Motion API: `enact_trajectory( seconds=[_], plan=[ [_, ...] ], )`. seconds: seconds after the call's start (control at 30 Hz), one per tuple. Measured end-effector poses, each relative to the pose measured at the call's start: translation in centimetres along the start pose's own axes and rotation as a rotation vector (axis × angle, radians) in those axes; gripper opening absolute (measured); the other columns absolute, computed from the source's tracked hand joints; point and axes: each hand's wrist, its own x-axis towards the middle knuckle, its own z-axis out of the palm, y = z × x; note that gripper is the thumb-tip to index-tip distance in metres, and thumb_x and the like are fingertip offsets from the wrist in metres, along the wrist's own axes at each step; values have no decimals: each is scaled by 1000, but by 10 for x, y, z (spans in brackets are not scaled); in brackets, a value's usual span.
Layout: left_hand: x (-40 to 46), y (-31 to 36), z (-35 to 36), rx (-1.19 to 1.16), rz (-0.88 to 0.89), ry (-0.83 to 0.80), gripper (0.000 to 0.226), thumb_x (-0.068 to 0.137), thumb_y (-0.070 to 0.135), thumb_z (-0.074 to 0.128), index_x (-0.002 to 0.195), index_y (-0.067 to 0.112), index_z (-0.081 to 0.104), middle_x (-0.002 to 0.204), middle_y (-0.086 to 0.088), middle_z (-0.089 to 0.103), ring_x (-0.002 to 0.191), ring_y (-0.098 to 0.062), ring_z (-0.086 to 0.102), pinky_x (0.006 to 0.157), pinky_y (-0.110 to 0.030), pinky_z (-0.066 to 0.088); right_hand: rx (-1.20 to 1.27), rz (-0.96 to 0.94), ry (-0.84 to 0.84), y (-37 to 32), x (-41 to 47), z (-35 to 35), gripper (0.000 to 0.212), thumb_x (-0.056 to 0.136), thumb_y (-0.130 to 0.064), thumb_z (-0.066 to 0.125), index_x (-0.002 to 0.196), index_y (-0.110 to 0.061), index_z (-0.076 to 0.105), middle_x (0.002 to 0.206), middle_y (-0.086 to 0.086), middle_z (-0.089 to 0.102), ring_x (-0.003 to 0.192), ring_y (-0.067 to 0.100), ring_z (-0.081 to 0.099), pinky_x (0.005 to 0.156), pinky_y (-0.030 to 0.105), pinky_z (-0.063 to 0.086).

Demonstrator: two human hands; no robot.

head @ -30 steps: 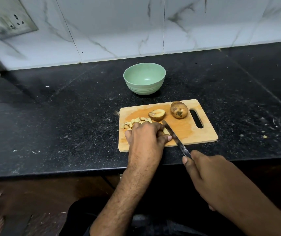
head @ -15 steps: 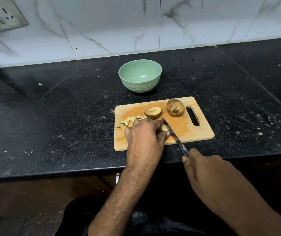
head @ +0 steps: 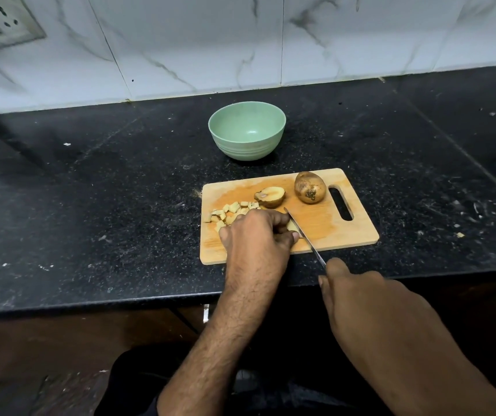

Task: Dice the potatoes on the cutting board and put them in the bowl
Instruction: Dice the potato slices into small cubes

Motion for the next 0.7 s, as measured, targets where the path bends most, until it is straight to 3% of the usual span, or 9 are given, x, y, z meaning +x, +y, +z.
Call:
enact_trajectory(
  seconds=[0.17,0.37,0.47,0.7],
  plan=[
    [-2,1,2,2,-5,18,22,88,35,76,109,32,74,100,15,72,107,-10,56,98,-32,27,-6,19,-68,1,-1,-6,23,108,-43,16,118,-28,31,76,-5,35,71,20,44,67,31,40],
    [-3,0,2,52,24,-8,28,91,40,70,118,34,71,107,15,71,113,-11,53,94,-31,24,-24,72,-76,11,-3,-15,25,104,-51,12,101,-31,26,75,-4,43,58,11,36,65,33,42],
    [-4,1,4,59,43,-1,34,87,47,72,118,34,70,98,18,69,107,-8,54,93,-34,27,-1,61,-102,19,-1,-11,25,104,-52,15,101,-32,29,78,-5,46,60,13,39,65,32,42],
    [-11,-4,-3,215,86,49,37,88,46,70,123,33,67,111,14,59,108,-8,44,86,-32,23,67,-18,-44,17,-2,-2,26,103,-56,14,97,-34,27,77,-6,47,64,13,45,63,29,43]
  ],
)
